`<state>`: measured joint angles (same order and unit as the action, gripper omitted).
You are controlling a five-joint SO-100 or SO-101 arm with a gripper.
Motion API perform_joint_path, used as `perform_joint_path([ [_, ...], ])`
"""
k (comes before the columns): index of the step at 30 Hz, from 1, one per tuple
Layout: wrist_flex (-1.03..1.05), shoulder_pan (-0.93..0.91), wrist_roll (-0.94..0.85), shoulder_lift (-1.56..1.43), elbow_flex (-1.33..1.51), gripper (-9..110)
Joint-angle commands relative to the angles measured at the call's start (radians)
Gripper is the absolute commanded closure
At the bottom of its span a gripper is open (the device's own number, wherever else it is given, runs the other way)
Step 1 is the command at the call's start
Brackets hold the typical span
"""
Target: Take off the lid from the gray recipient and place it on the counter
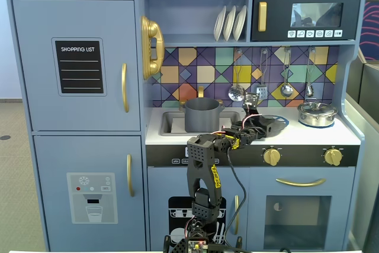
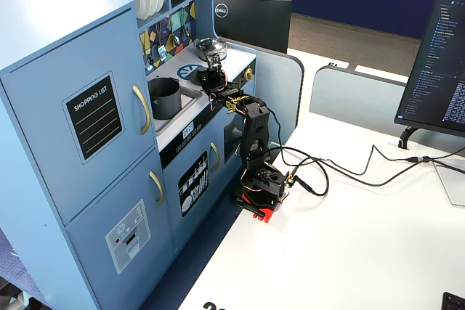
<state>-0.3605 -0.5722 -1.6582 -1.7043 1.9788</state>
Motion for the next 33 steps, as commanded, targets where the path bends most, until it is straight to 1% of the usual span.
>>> perform_joint_path([
  [1,-0.014,-0.014,0.021,-0.015,-0.005,101],
  [9,0.040,-0.017,0.037,-0.040,0.020,101],
  [11,0.040,-0.021,0.049,-0.046,0.025,92],
  [14,0.035,-0.040,0.081,-0.061,0.028,76],
  [16,0.035,-0.048,0.092,-0.069,0.028,70],
  [25,0.020,-0.058,0.078,-0.121,0.011,71],
  [28,0.040,-0.051,0.066,-0.169,-0.006,73],
  [30,0.101,-0.041,0.069,-0.232,-0.017,74],
  [33,0.249,-0.025,0.084,-0.373,-0.002,76],
])
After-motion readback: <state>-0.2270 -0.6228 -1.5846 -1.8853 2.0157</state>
